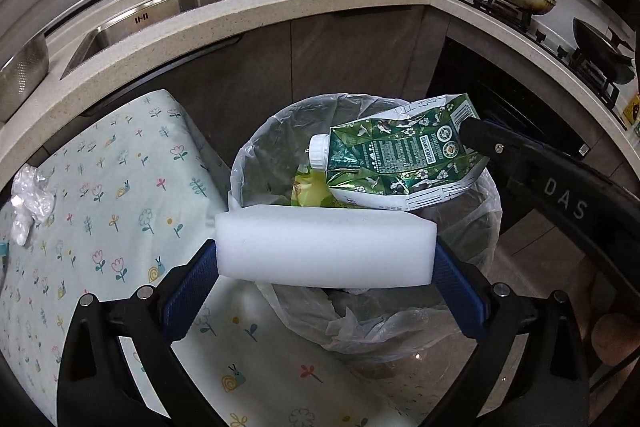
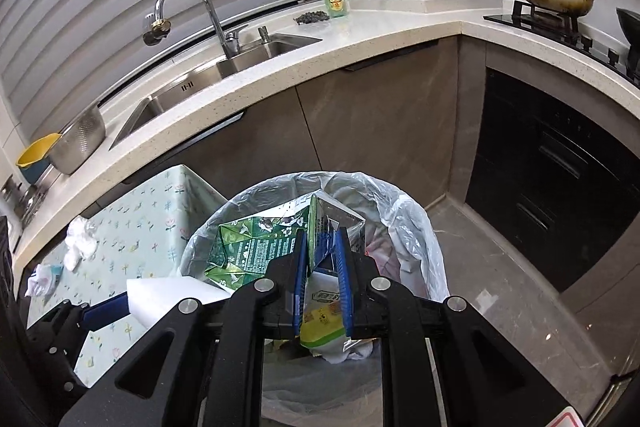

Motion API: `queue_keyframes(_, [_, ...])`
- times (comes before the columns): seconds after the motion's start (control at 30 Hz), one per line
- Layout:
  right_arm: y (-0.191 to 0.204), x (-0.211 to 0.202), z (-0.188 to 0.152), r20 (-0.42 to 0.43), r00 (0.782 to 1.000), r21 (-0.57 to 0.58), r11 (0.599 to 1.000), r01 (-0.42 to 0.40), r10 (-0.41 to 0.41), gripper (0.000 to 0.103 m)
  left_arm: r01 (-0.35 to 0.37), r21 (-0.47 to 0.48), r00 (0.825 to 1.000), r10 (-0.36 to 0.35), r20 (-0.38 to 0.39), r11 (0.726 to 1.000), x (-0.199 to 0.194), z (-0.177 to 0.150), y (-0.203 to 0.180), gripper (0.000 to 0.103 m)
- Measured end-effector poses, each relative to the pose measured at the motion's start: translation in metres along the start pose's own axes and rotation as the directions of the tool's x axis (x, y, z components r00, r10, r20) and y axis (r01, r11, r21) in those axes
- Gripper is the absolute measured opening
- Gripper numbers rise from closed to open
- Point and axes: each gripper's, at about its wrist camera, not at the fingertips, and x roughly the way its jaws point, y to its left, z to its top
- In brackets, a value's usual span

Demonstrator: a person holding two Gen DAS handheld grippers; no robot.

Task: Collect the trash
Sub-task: 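Hold the sponge and green pouch above the trash bin with both tools, then open the right tool to drop the pouch while the left tool releases the sponge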

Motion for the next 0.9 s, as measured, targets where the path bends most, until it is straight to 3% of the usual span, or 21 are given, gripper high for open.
queue_keyframes(0.2, [-0.006, 0.009, -0.001, -0.024, 1.0, 0.025, 1.0, -0.007, 0.008, 0.017, 0.064, -0.044, 0.997, -0.062, 0.039, 0.997, -0.016, 0.0, 0.007, 0.097])
queue_keyframes(0.37, [-0.01, -0.001, 0.0, -0.013, 0.997, 0.077, 0.995, -0.069, 0.071, 0.024, 0.002, -0.006, 0.999, -0.002, 0.047, 1.0, -0.013, 0.004, 0.004, 0.097])
queue_keyframes(0.47, [-0.009, -0.003, 0.001, -0.033, 0.992, 0.071, 0.99, -0.122, 0.125, 0.025, 0.01, -0.007, 0.999, -0.009, 0.04, 1.0, -0.01, 0.002, 0.005, 0.097])
queue_keyframes(0.67, [-0.013, 0.0, -0.012, -0.084, 0.987, 0.07, 0.988, -0.135, 0.141, 0.025, 0.026, -0.049, 0.998, -0.023, 0.06, 0.998, -0.015, 0.001, 0.015, 0.097])
queue_keyframes(0.77, [-0.015, 0.004, -0.015, -0.112, 0.975, 0.106, 0.978, -0.18, 0.192, 0.025, -0.011, 0.003, 0.994, 0.01, 0.105, 1.0, -0.021, -0.001, 0.011, 0.097])
queue_keyframes(0.9, [-0.01, 0.005, -0.016, -0.129, 0.968, 0.107, 0.974, -0.202, 0.215, 0.027, -0.021, 0.054, 0.994, 0.015, 0.108, 0.998, -0.016, -0.008, 0.009, 0.097])
